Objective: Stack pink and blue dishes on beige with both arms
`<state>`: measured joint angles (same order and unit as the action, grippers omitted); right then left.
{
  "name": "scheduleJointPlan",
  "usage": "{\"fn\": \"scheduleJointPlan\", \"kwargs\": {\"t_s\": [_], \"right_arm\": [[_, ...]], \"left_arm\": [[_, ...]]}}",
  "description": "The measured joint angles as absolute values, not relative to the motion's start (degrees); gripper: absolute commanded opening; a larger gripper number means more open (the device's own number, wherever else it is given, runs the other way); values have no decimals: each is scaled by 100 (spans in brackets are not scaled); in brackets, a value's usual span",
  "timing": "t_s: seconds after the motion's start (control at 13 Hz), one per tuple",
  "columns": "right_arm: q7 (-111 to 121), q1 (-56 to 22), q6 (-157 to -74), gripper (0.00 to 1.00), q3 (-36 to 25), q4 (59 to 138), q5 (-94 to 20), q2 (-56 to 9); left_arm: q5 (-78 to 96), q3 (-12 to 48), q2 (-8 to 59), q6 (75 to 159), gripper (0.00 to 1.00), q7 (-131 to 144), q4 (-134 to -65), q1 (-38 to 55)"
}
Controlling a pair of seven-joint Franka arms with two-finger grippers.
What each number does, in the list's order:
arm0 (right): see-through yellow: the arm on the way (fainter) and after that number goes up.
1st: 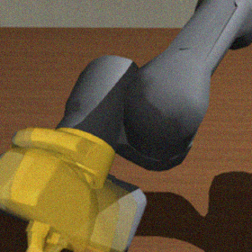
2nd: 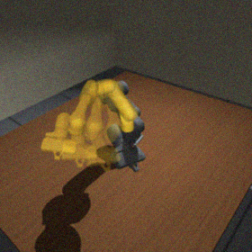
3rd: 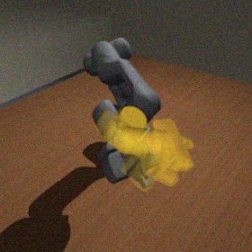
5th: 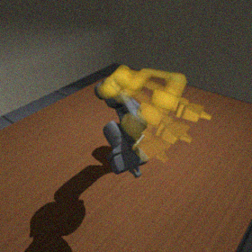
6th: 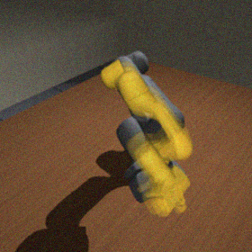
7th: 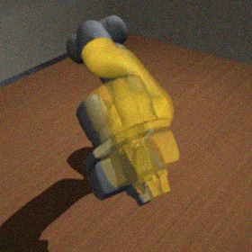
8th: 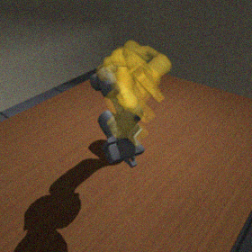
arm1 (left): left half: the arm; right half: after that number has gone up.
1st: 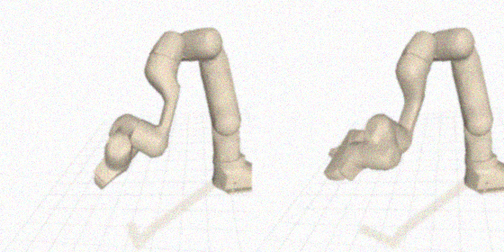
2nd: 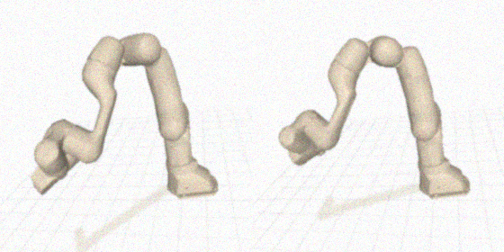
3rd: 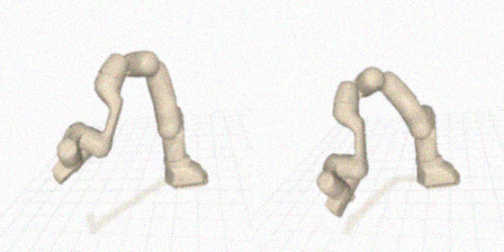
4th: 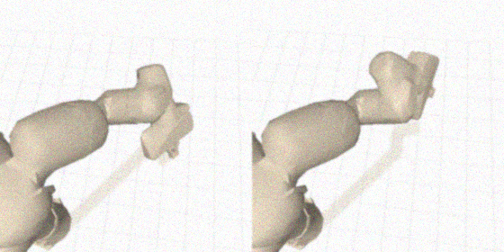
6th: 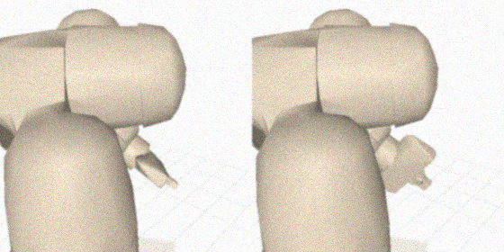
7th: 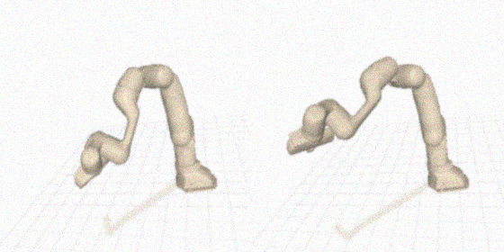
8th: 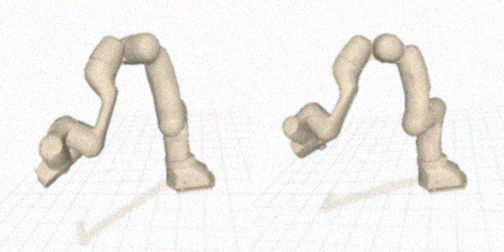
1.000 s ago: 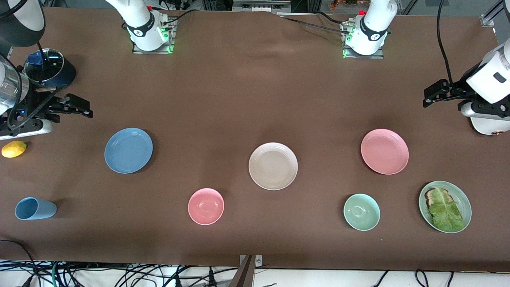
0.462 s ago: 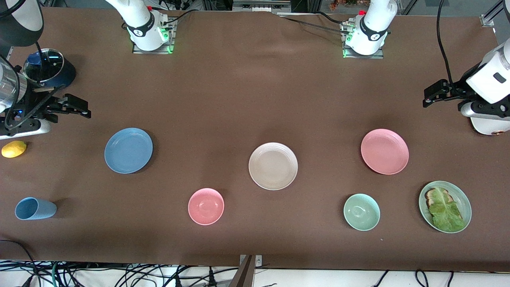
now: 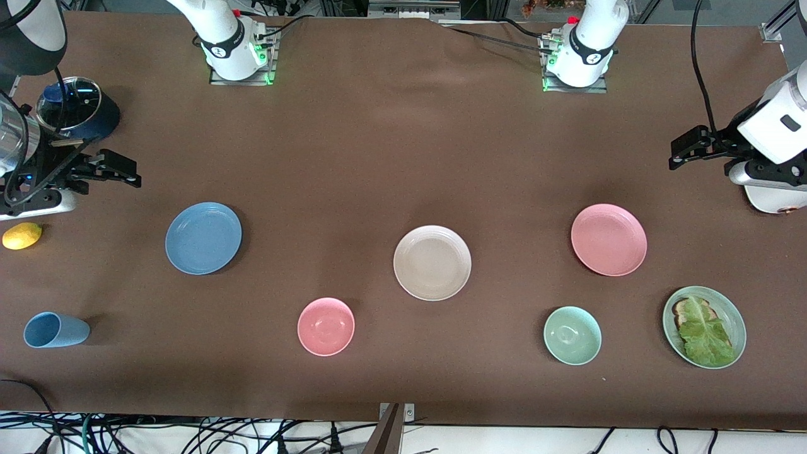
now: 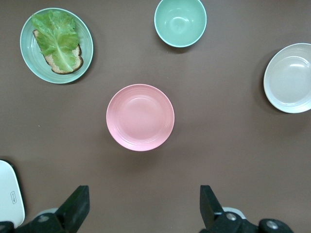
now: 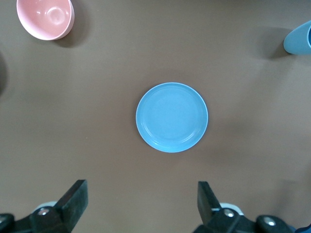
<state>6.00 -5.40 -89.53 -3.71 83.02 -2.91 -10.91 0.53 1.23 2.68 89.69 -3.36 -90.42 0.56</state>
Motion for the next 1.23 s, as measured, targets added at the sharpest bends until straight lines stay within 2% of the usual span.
{"fn": "scheduleJointPlan", "kwargs": {"t_s": [1.23], "right_arm": [[596, -561, -8953, 100, -364, 8302, -130, -1091]], "left_arm": [[53, 124, 268, 8969, 100, -336, -9041, 59]]}}
